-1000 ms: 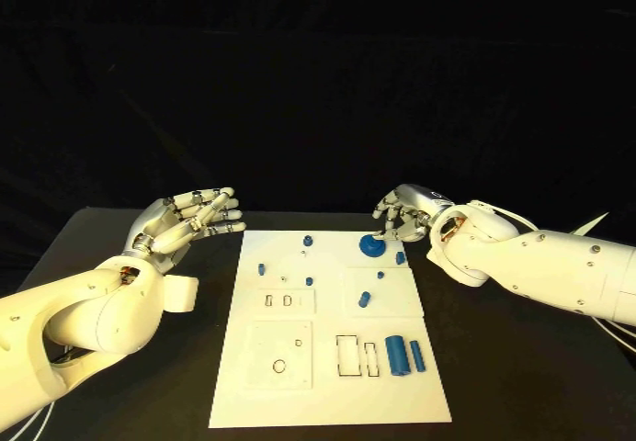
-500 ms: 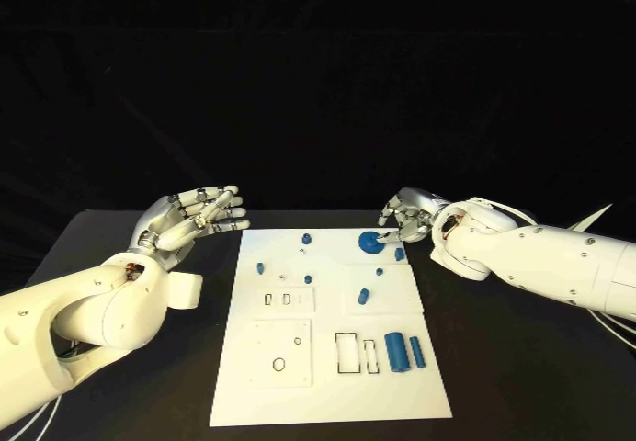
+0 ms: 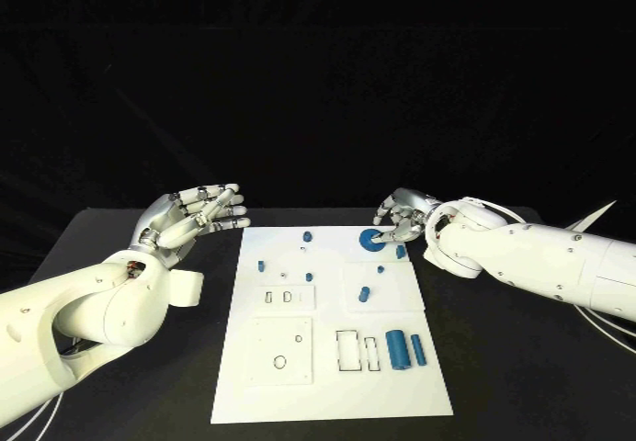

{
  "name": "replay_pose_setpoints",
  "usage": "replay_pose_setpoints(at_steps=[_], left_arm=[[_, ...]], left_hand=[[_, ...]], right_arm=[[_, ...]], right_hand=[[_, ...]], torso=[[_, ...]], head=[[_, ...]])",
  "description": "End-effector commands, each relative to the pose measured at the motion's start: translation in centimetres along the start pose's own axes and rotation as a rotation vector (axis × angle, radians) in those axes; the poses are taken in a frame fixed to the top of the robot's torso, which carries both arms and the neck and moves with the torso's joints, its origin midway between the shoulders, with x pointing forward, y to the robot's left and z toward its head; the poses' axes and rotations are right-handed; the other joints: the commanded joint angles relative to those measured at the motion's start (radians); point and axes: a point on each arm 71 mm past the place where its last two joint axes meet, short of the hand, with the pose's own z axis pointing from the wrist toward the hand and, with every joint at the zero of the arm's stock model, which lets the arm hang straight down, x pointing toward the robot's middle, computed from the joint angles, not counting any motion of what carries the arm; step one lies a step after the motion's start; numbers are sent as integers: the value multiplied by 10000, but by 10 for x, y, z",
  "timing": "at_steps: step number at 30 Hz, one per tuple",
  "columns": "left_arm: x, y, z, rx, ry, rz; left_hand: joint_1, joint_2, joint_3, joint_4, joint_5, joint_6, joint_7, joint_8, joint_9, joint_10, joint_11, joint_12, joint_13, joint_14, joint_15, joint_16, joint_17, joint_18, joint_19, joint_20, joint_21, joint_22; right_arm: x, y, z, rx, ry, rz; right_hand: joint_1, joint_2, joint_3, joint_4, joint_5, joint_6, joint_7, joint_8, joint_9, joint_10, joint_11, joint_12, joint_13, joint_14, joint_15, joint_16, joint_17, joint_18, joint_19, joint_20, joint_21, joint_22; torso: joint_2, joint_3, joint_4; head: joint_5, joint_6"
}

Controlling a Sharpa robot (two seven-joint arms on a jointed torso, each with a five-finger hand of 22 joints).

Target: Assemble the parts on the task board

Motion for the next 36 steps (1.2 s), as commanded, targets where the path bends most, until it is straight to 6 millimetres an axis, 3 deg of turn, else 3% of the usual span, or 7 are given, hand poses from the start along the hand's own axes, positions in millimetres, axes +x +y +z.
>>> replay_pose_setpoints(at_steps=[1, 32, 36], left_arm=[[2, -1, 1, 31, 69, -26], [0, 0, 1, -4, 34, -6], [0, 0, 0, -8, 38, -8]], left_hand=[[25, -76, 178, -91, 114, -94, 407, 64, 139, -31, 46, -96, 129, -90, 34, -37, 163, 113, -54, 28, 50, 23], [48, -82, 194, -117, 114, -95, 395, 68, 143, -34, 47, -98, 131, -100, 36, -37, 180, 112, -59, 31, 47, 16], [48, -81, 203, -123, 113, -100, 397, 67, 145, -43, 49, -102, 130, -108, 38, -37, 192, 112, -60, 33, 47, 12]], right_arm=[[3, -2, 1, 61, 55, -124], [18, -1, 1, 11, 473, -289], [18, 1, 1, -47, 391, -338]], right_hand=[[-247, 131, -459, 36, 97, -567, 81, 158, 127, 641, -54, 222, 1091, 1061, -14, 137, 2726, -292, 601, 2, 214, 1633], [-193, 163, -392, 20, 97, -560, 93, 209, 122, 693, -37, 328, 1214, 1061, 10, 137, 2726, -333, 675, 28, 369, 1805], [-124, 256, -282, 0, 100, -477, 74, 267, 128, 739, -53, 389, 1282, 1061, 1, 137, 2726, -345, 696, 27, 416, 1859]], torso=[[-3, -11, 14], [-16, -26, 7], [-12, -31, 10]], head=[[-7, -19], [9, -104], [10, -102]])
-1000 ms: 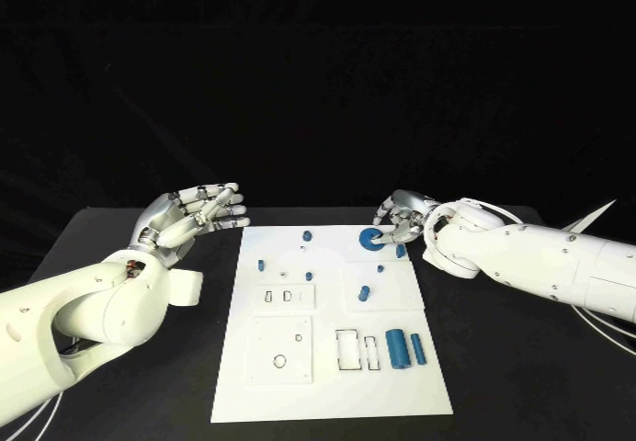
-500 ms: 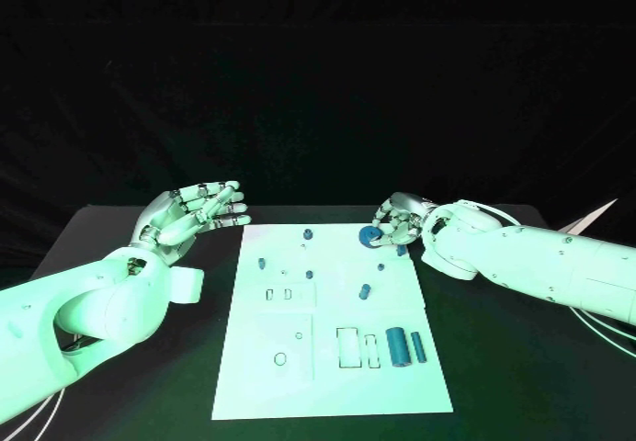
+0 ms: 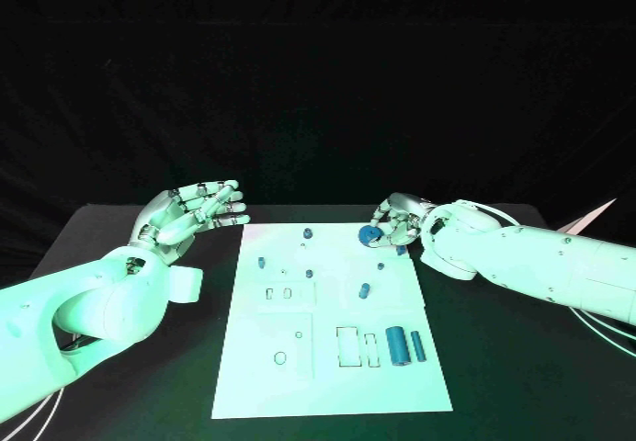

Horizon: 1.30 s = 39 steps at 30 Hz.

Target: Assemble the parts on the task board

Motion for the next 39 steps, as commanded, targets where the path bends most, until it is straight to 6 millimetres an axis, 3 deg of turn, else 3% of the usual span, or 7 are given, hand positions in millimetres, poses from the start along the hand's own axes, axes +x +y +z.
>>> replay_pose_setpoints(at_steps=[1, 10, 20, 39], left_arm=[[1, -1, 0, 29, 61, -22], [1, -1, 0, 15, 57, -19], [1, -1, 0, -13, 48, -15], [0, 0, 0, -62, 46, -13]], left_hand=[[48, -81, 203, -123, 113, -100, 397, 67, 144, -42, 49, -101, 130, -107, 37, -37, 172, 113, -60, 32, 47, 12], [48, -81, 203, -123, 113, -100, 397, 67, 144, -42, 49, -101, 130, -107, 37, -37, 172, 113, -60, 32, 47, 12], [48, -81, 203, -123, 113, -100, 397, 67, 144, -42, 49, -101, 130, -107, 37, -37, 172, 113, -60, 32, 47, 12], [51, -81, 216, -135, 112, -119, 408, 60, 144, -78, 56, -116, 126, -115, 40, -35, 190, 113, -60, 34, 47, 6]], right_arm=[[3, 1, -1, -60, 14, -88], [2, 4, 0, -134, -354, -678], [4, 7, 0, -224, -260, -856], [7, 20, -6, -646, -337, -704]], right_hand=[[-80, 306, -213, -14, 101, 51, -35, 286, -11, 324, -47, 305, 1278, 1061, -6, 137, 2726, -199, 690, 5, 319, 1885], [54, 787, 871, -25, 114, 729, -223, 376, -97, 635, -221, 601, 1618, 1061, -150, 137, 2726, -264, 818, -108, 558, 2149], [5, 806, 1659, -175, 105, 1187, -401, 444, -123, 774, -379, 703, 1752, 1061, -301, 137, 2726, -287, 863, -247, 635, 2239], [-173, 735, 2071, -282, 94, 1379, -486, 500, -105, 872, -455, 786, 1853, 1061, -370, 137, 2726, -303, 896, -312, 689, 2300]], torso=[[1, -8, 6], [-2, -11, 7], [-3, -8, 2], [-2, -8, 3]], head=[[1, 5], [-11, -1], [-5, -10], [25, -5]])
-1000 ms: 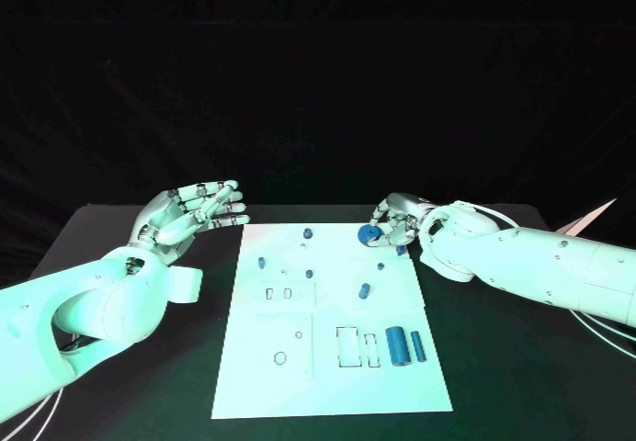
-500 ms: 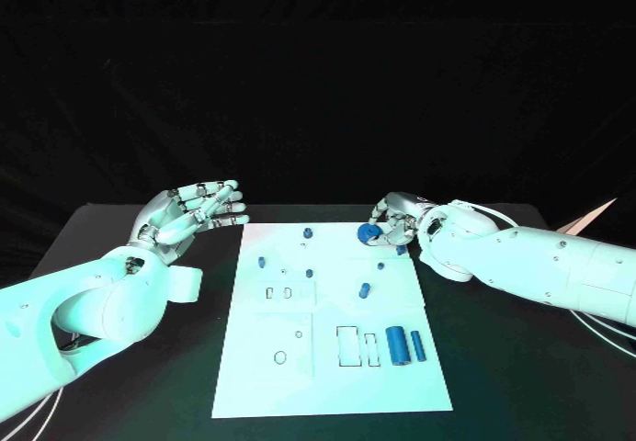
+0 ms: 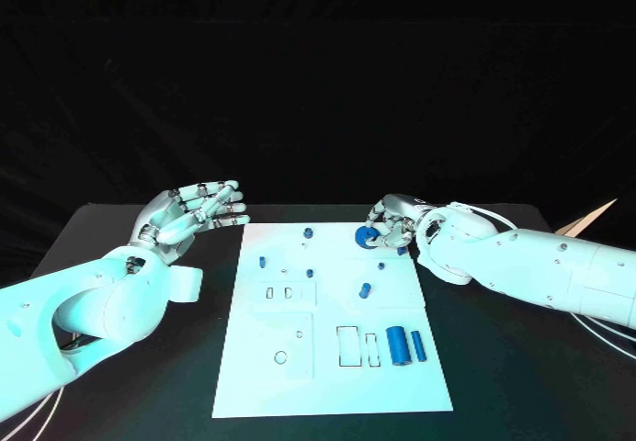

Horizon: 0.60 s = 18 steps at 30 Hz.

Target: Assemble the parts on the task board

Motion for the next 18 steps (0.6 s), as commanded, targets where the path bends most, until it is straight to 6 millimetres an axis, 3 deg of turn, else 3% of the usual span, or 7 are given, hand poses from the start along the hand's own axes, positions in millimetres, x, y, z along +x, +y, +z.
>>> replay_pose_setpoints(at_steps=[1, 10, 18], left_arm=[[1, -1, 0, 20, 61, -22], [1, -1, 0, 5, 69, -26], [2, 0, 0, -19, 78, -31]], left_hand=[[51, -81, 216, -135, 112, -118, 408, 61, 143, -76, 56, -97, 126, -115, 40, -35, 181, 114, -60, 34, 47, 7], [56, -81, 220, -141, 114, -123, 411, 58, 143, -83, 57, -100, 125, -116, 41, -35, 184, 114, -60, 35, 47, 6], [71, -84, 230, -158, 117, -140, 420, 50, 140, -106, 62, -108, 122, -120, 42, -35, 191, 114, -59, 35, 48, 4]], right_arm=[[1, 6, -2, -192, -35, 53], [1, 24, -6, -756, -408, -137], [4, 66, -14, -2109, -1286, -915]], right_hand=[[-147, 289, 790, -116, 195, 864, -123, 469, 445, 391, -112, 206, 1852, 1112, -65, 137, 2726, -289, 811, -76, 233, 2299], [-214, 269, 1022, -225, 192, 937, -168, 501, 464, 416, -155, 217, 1874, 1112, -101, 137, 2726, -309, 852, -110, 298, 2366], [-257, 211, 1143, -312, 185, 960, -182, 513, 475, 473, -171, 278, 1942, 1112, -115, 137, 2726, -355, 944, -127, 447, 2513]], torso=[[0, -3, -4], [-1, -6, 15], [0, -4, -2]], head=[[11, 6], [32, 9], [82, -1]])
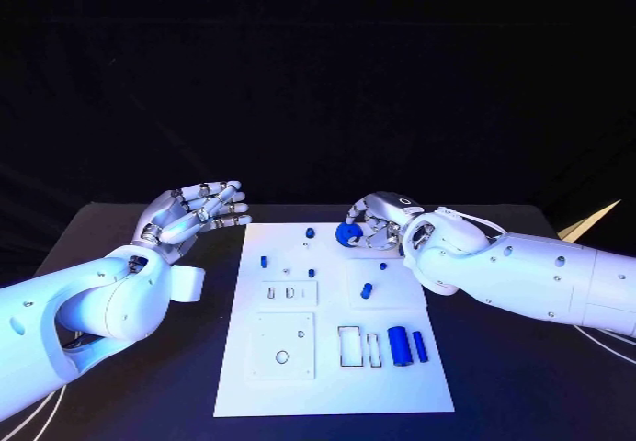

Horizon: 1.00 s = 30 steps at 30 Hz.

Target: Assemble the parts on the task board

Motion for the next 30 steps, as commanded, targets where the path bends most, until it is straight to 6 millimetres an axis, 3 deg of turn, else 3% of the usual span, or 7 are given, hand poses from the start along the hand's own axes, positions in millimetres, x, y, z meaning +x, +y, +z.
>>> replay_pose_setpoints(at_steps=[1, 13, 30], left_arm=[[2, -1, 0, 26, 72, -28], [4, -1, 1, 18, 118, -53], [6, 0, 2, 17, 147, -68]], left_hand=[[71, -84, 230, -157, 117, -139, 420, 50, 140, -105, 62, -107, 122, -120, 42, -35, 185, 113, -59, 34, 48, 5], [71, -84, 230, -157, 117, -139, 420, 50, 140, -105, 62, -107, 122, -120, 42, -35, 185, 113, -59, 34, 48, 5], [92, -81, 253, -186, 120, -158, 434, 43, 140, -134, 67, -108, 122, -128, 46, -34, 202, 112, -59, 36, 49, -1]], right_arm=[[2, 17, 2, -477, -253, -299], [17, 49, 20, -988, -351, -685], [43, 67, 34, -1067, 54, -713]], right_hand=[[-262, 207, 971, -138, 184, 933, -151, 515, 484, 475, -169, 281, 1945, 1112, -114, 137, 2726, -291, 948, -123, 223, 2521], [-298, 178, 1009, -160, 181, 933, -151, 513, 485, 477, -170, 280, 1947, 1112, -117, 137, 2726, -302, 971, -128, 261, 2558], [-377, 119, 1090, -201, 178, 901, -136, 488, 478, 472, -161, 267, 1940, 1112, -115, 137, 2726, -298, 962, -133, 246, 2545]], torso=[[4, -2, -8], [9, -30, 13], [7, -10, -4]], head=[[27, -4], [46, 15], [141, -19]])
